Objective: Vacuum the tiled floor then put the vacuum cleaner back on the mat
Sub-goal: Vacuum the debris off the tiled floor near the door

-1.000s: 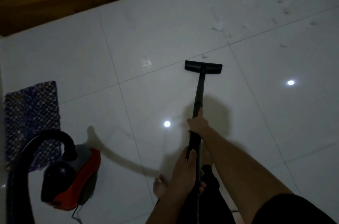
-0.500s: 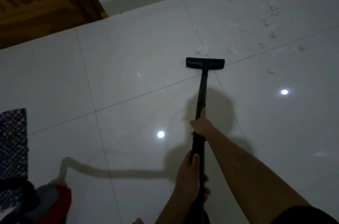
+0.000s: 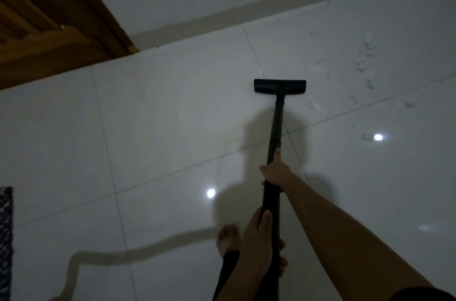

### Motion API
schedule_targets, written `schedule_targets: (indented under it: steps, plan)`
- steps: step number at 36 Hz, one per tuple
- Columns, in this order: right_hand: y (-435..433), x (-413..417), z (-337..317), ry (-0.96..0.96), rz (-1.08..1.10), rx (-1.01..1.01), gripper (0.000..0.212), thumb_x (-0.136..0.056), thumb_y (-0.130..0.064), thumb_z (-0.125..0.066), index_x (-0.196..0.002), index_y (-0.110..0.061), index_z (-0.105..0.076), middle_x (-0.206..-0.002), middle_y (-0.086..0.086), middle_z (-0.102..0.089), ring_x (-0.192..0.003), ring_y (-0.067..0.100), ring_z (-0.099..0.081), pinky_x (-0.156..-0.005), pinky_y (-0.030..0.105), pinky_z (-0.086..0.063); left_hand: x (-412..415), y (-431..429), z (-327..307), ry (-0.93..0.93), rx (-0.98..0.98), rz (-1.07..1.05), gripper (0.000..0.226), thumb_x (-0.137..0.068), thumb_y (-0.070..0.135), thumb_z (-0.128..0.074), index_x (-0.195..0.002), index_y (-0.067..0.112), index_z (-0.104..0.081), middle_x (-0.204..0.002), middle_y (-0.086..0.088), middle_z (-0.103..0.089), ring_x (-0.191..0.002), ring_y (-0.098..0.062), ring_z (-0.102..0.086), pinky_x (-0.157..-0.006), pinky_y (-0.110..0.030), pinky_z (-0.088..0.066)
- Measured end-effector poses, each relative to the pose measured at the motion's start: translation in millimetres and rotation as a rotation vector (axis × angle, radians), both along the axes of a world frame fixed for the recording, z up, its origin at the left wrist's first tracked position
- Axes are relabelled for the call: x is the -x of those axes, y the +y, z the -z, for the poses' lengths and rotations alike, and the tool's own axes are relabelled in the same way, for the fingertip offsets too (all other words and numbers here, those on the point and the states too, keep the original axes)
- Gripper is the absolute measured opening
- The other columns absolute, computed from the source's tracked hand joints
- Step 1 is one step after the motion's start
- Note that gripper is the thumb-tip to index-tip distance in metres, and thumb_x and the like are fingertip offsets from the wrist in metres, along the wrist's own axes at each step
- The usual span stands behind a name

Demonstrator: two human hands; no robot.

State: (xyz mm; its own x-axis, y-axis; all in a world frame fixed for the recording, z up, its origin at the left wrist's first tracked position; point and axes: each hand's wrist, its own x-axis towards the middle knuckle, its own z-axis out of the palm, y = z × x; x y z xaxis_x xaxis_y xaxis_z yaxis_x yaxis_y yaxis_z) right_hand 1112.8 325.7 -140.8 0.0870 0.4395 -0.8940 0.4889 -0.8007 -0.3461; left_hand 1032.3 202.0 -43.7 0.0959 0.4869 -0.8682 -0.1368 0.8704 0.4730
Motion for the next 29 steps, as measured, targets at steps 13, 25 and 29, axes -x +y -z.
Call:
schedule_targets:
  steps: [13, 25, 29]
  plan:
    - [136, -23, 23, -0.021, -0.008, -0.049, 0.083, -0.095, -0.009, -0.045, -0.151, -0.029, 0.014, -0.122, 0.022, -0.052, -0.061, 0.023, -0.056, -0.049, 0.029, -0.051, -25, 129, 27, 0.032, -0.036, 0.027, 0.017, -0.101, 0.036, -0.032, -0.114, 0.041, -0.042, -0.064, -0.010, -0.055, -0.034, -0.017, -0.048, -0.034, -0.023, -0.041]
    - [260, -95, 35, -0.030, -0.151, -0.071, 0.084, -0.095, -0.011, -0.044, -0.150, -0.026, 0.018, -0.124, 0.026, -0.055, -0.081, 0.032, -0.062, -0.073, 0.038, -0.054, -108, 246, 37, 0.019, -0.033, -0.050, 0.021, -0.101, 0.033, -0.034, -0.113, 0.031, -0.051, -0.058, -0.005, -0.055, -0.033, -0.014, -0.048, -0.033, -0.020, -0.040]
    - [295, -120, 35, -0.050, -0.166, -0.068, 0.085, -0.094, -0.010, -0.044, -0.150, -0.026, 0.017, -0.124, 0.026, -0.054, -0.090, 0.036, -0.064, -0.084, 0.044, -0.055, -137, 280, 38, 0.016, -0.009, -0.056, 0.035, -0.101, 0.035, -0.034, -0.127, 0.017, -0.048, -0.063, -0.008, -0.053, -0.031, -0.011, -0.047, -0.032, -0.017, -0.038]
